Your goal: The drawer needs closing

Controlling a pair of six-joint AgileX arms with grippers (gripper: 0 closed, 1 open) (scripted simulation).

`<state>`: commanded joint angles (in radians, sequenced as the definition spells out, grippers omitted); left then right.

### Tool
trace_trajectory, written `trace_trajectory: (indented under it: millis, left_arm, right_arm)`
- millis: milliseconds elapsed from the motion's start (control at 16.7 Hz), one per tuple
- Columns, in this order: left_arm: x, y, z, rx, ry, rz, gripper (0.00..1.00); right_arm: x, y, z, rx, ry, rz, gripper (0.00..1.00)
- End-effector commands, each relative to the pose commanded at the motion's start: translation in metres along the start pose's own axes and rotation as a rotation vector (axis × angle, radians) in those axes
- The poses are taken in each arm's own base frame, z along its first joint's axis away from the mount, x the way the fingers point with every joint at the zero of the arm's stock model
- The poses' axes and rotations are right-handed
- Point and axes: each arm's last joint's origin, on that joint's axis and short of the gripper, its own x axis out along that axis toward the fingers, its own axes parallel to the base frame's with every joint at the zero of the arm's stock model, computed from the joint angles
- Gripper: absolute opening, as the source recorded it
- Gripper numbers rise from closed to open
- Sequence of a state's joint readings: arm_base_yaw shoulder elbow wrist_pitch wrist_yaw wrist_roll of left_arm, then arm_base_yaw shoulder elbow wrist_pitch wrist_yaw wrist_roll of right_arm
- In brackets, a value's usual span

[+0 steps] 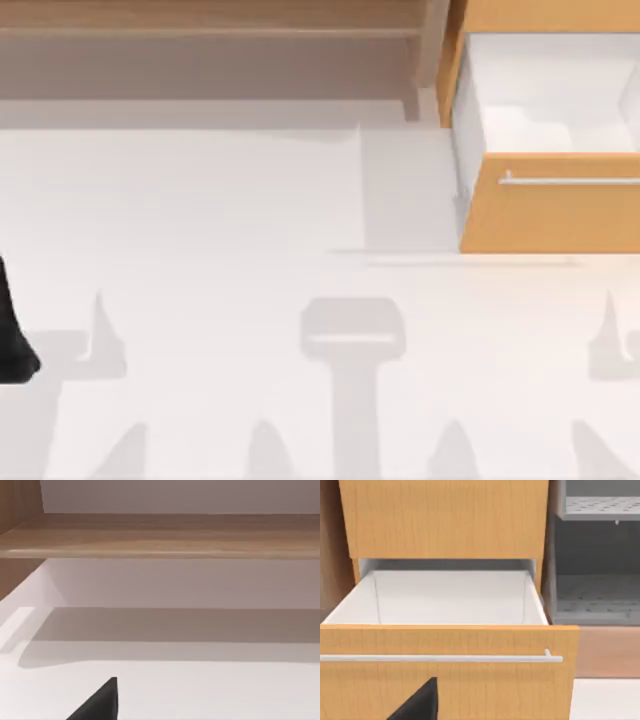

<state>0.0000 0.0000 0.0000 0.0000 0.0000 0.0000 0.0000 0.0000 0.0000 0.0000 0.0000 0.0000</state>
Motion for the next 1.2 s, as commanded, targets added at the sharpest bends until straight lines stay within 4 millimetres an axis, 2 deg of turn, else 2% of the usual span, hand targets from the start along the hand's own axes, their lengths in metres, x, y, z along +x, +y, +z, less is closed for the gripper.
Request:
trace_trajectory:
  millis: [120, 240, 540, 840, 1020, 1200]
  left_arm:
    - [0.000, 0.000, 0.000, 0.000, 0.000, 0.000, 1.00]
    - [0.000, 0.000, 0.000, 0.000, 0.000, 0.000, 1.00]
    - [0.000, 0.000, 0.000, 0.000, 0.000, 0.000, 1.00]
    - [0.000, 0.000, 0.000, 0.000, 0.000, 0.000, 1.00]
    - [0.000, 0.000, 0.000, 0.000, 0.000, 0.000, 1.00]
    - [0.000, 0.000, 0.000, 0.000, 0.000, 0.000, 1.00]
  right_arm:
    - [0.000, 0.000, 0.001, 0.000, -0.001, 0.000, 1.00]
    - [0.000, -0.001, 0.011, -0.001, -0.020, 0.001, 1.00]
    - [0.015, -0.012, 0.059, -0.008, -0.045, -0.001, 1.00]
    - [0.063, -0.039, 0.104, -0.007, -0.016, -0.004, 1.00]
    - [0.094, -0.062, 0.117, -0.001, -0.001, -0.003, 1.00]
    - [0.116, -0.081, 0.124, 0.000, 0.001, -0.001, 1.00]
